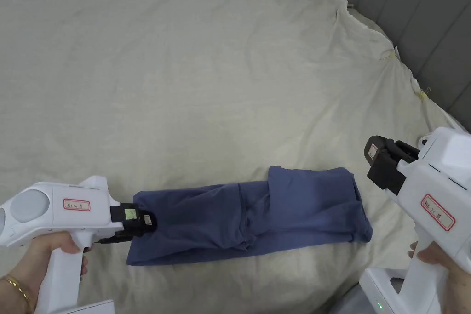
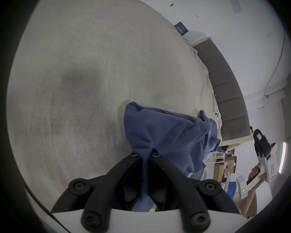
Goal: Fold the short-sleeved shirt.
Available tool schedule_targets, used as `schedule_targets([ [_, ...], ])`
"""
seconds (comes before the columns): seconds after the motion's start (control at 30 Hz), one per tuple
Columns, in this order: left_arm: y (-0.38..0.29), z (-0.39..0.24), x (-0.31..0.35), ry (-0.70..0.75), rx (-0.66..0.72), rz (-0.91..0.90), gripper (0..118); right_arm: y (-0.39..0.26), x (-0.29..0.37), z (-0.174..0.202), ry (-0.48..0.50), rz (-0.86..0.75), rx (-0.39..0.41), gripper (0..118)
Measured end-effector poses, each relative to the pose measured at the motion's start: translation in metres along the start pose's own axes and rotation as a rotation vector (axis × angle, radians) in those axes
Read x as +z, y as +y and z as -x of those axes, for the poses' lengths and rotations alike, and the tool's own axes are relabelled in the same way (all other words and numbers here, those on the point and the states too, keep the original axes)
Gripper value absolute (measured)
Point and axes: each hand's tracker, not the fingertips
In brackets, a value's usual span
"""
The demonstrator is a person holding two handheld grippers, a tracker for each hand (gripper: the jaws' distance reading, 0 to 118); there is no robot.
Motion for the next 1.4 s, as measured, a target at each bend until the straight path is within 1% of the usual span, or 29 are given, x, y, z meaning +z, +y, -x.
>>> schedule_targets([
  [0.03, 0.001, -0.002, 0.004, 0.017, 0.032, -0.007, 1, 0.0, 0.0, 0.0, 0.0, 0.0, -0.001, 0],
  [0.13, 0.001, -0.013, 0.025, 0.004, 0.025, -0.06, 0, 0.001, -0.001, -0.002, 0.007, -0.008, -0.01, 0],
  [0.23, 0.005, -0.013, 0.049, -0.005, 0.101, -0.098, 0, 0.002, -0.002, -0.005, 0.013, -0.012, -0.006, 0],
  [0.33, 0.008, -0.002, 0.078, 0.092, 0.119, -0.156, 0, 0.003, -0.003, -0.005, 0.02, -0.014, -0.004, 0],
  [0.43, 0.011, 0.013, 0.113, 0.224, 0.168, -0.241, 0, 0.002, -0.005, -0.006, 0.027, -0.013, -0.007, 0],
  [0.47, 0.013, 0.013, 0.125, 0.282, 0.162, -0.263, 0, 0.002, -0.006, -0.002, 0.029, -0.01, -0.006, 0],
  [0.57, 0.011, -0.004, 0.147, 0.413, 0.08, -0.299, 0, 0.001, -0.009, 0.003, 0.037, -0.003, -0.006, 0],
  [0.63, 0.011, -0.021, 0.154, 0.427, 0.048, -0.302, 0, 0.0, -0.012, 0.003, 0.041, -0.001, -0.009, 0],
  [0.73, 0.007, -0.058, 0.155, 0.424, -0.067, -0.306, 0, -0.001, -0.013, 0.004, 0.051, -0.001, -0.019, 0],
  [0.83, 0.0, -0.103, 0.14, 0.427, -0.207, -0.288, 0, -0.001, -0.013, 0.005, 0.059, -0.002, -0.013, 0],
  [0.87, -0.004, -0.119, 0.132, 0.416, -0.261, -0.272, 0, -0.001, -0.012, 0.005, 0.06, -0.005, -0.01, 0],
  [0.97, -0.013, -0.153, 0.106, 0.366, -0.362, -0.227, 0, 0.0, -0.008, 0.002, 0.059, -0.014, -0.015, 0],
  [1.17, -0.028, -0.197, 0.03, 0.359, -0.467, -0.136, 0, -0.002, 0.003, -0.01, 0.032, -0.025, -0.042, 0],
  [1.2, -0.029, -0.2, 0.015, 0.369, -0.471, -0.125, 0, -0.003, 0.005, -0.013, 0.026, -0.027, -0.045, 0],
  [1.27, -0.034, -0.209, -0.017, 0.398, -0.52, -0.092, 0, -0.004, 0.008, -0.016, 0.013, -0.026, -0.049, 0],
  [1.33, -0.04, -0.215, -0.049, 0.435, -0.537, -0.069, 0, -0.005, 0.011, -0.02, 0.001, -0.024, -0.057, 0],
  [1.4, -0.043, -0.217, -0.081, 0.44, -0.528, -0.038, 0, -0.006, 0.014, -0.026, -0.013, -0.023, -0.063, 0],
])
